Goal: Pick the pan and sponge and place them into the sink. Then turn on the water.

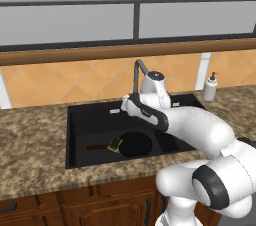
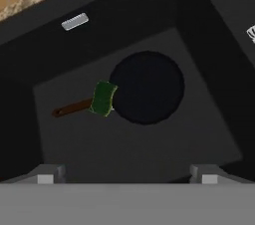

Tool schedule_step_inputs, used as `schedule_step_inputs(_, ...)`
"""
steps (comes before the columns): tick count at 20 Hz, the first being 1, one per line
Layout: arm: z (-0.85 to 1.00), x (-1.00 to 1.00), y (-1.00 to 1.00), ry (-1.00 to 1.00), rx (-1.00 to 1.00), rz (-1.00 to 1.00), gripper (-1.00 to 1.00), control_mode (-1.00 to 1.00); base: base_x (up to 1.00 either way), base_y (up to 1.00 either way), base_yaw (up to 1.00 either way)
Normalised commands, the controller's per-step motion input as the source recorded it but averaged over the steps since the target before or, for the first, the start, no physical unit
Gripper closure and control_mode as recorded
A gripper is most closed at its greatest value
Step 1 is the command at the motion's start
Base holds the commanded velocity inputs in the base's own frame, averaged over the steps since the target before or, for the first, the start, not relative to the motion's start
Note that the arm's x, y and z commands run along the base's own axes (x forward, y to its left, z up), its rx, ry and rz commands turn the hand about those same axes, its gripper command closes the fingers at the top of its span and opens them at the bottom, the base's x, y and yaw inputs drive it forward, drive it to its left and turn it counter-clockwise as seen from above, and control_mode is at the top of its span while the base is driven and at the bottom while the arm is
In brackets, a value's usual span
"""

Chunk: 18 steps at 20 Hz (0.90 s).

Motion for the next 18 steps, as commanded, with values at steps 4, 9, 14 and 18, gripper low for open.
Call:
schedule_step_inputs(4, 0.0, -0.18, -0.73, 0.0, 0.03, 0.0, -1.0, -1.0, 0.0, 0.0, 0.0)
schedule_step_inputs(9, 0.0, -0.26, -0.7, 0.0, 0.01, 0.0, -1.0, -1.0, 0.0, 0.0, 0.0)
schedule_step_inputs(14, 0.0, 0.0, -0.65, 0.0, 0.03, 0.0, -1.0, -1.0, 0.0, 0.0, 0.0)
schedule_step_inputs(18, -0.01, 0.4, -0.5, 0.0, 0.08, 0.0, -1.0, -1.0, 0.0, 0.0, 0.0)
